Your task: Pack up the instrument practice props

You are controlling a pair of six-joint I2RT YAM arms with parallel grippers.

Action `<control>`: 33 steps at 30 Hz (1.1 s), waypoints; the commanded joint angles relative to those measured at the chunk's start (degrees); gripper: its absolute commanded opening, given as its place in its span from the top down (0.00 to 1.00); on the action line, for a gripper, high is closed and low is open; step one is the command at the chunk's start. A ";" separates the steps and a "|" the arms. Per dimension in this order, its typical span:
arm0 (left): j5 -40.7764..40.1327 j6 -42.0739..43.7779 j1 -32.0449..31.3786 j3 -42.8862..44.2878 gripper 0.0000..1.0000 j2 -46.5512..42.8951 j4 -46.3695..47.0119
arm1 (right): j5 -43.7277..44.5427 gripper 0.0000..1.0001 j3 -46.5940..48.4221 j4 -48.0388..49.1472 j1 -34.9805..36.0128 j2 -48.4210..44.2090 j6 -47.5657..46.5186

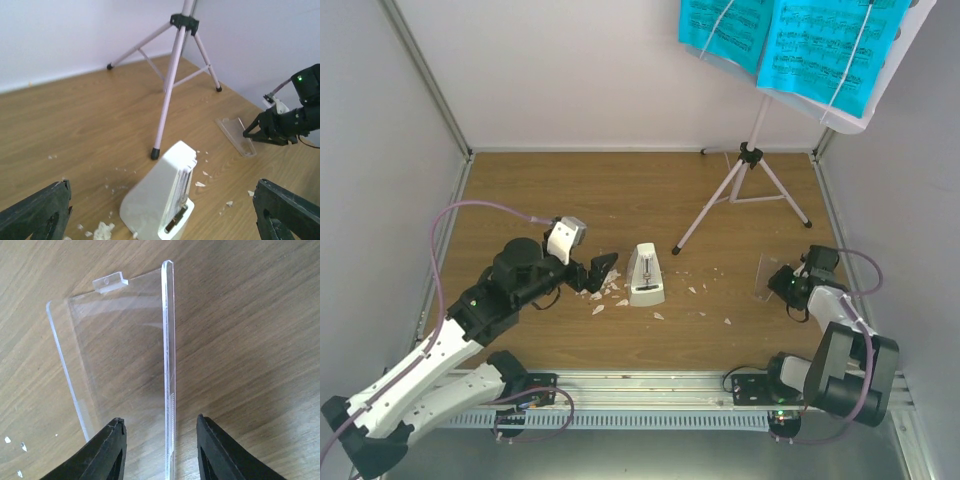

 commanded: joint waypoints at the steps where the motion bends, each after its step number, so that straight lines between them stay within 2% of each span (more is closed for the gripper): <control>1: -4.30 7.41 -0.32 2.15 0.01 -0.26 -0.18 | 0.66 0.62 1.61 -1.35 0.31 1.58 -1.08; 8: -6.69 8.25 -0.14 0.88 0.01 -0.21 -0.44 | 2.70 0.68 1.68 -0.95 2.08 3.13 -0.33; 13: -7.16 8.45 -0.14 0.39 0.01 -1.35 -0.18 | 2.86 0.82 2.08 -0.73 3.38 4.62 -0.61; 24: -7.19 8.36 -0.05 0.14 0.01 -1.84 0.00 | 3.34 0.98 2.68 -1.26 4.26 4.08 -0.09; 33: -4.56 8.68 0.12 -0.27 0.01 -2.25 1.10 | 1.08 1.00 10.87 -10.38 8.23 -1.64 -0.86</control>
